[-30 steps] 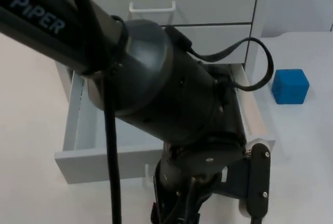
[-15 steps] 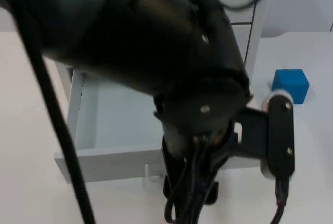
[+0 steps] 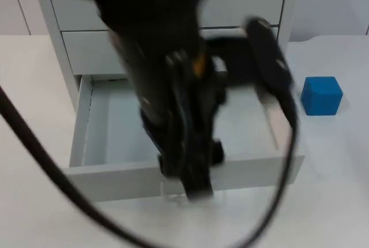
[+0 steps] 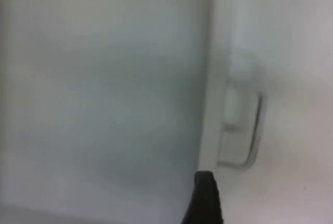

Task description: Open the drawer with the left hand, place the block into the drawer with the right hand, then close the drawer with the left hand.

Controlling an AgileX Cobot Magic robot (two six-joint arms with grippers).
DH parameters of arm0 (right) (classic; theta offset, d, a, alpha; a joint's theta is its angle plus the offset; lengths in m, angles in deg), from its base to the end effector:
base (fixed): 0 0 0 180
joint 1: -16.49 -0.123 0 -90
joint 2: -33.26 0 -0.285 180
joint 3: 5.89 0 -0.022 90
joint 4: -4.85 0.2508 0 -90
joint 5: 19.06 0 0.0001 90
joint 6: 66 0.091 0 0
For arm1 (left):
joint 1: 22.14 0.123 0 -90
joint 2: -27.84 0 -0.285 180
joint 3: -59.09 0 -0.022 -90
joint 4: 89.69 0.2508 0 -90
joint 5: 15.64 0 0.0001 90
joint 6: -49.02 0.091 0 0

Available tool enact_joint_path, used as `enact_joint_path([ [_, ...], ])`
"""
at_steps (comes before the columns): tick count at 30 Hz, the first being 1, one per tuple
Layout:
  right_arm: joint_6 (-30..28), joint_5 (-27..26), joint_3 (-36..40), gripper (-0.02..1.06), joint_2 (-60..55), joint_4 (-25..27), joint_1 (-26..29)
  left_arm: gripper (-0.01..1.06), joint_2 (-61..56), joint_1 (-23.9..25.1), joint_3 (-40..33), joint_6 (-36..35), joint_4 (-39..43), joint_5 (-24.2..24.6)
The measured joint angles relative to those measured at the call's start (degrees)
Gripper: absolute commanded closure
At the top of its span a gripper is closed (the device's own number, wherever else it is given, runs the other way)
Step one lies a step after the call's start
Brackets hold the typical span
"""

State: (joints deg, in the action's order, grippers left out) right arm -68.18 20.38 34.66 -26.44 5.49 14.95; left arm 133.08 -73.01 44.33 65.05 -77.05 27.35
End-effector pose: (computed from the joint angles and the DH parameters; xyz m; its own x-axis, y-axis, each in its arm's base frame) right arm 0.1656 0.0051 0.2766 -0.7610 -0.0499 -0.6468 -0.0539 0.9985 -0.0136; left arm 0.2191 -0.2477 0.2059 -0.2272 0.9500 -0.2141 0.9247 0.2794 0.2587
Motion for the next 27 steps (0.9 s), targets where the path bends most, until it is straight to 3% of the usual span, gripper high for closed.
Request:
enact_joint_path([
  [3, 0.00, 0.00, 0.00, -0.01, 0.00, 0.00, 0.00, 0.41, -2.77, 7.41, 0.00, 0.00, -4.99, 1.83],
  [8, 0.00, 0.00, 0.00, -0.01, 0.00, 0.49, 0.00, 0.41, -5.62, 13.88, 0.00, 0.00, -9.74, 3.42],
  [12, 0.00, 0.00, 0.00, -0.01, 0.00, 0.87, 0.00, 0.41, -9.57, 22.68, 0.00, -0.52, -14.60, 4.75],
  [13, 0.00, 0.00, 0.00, -0.01, 0.00, 0.87, 0.00, 0.41, -9.57, 22.68, 0.00, -0.52, -14.60, 4.75],
  [17, 0.00, 0.00, 0.00, -0.01, 0.00, 0.87, 0.00, 0.41, -13.90, 31.47, 0.00, -2.31, -15.82, 5.79],
  [18, 0.00, 0.00, 0.00, -0.01, 0.00, 0.87, 0.00, 0.41, -13.90, 31.47, 0.00, -2.31, -15.82, 5.79],
  [27, 0.00, 0.00, 0.00, -0.01, 0.00, 0.87, 0.00, 0.41, -22.62, 46.56, 0.00, -4.34, -15.82, 7.11],
])
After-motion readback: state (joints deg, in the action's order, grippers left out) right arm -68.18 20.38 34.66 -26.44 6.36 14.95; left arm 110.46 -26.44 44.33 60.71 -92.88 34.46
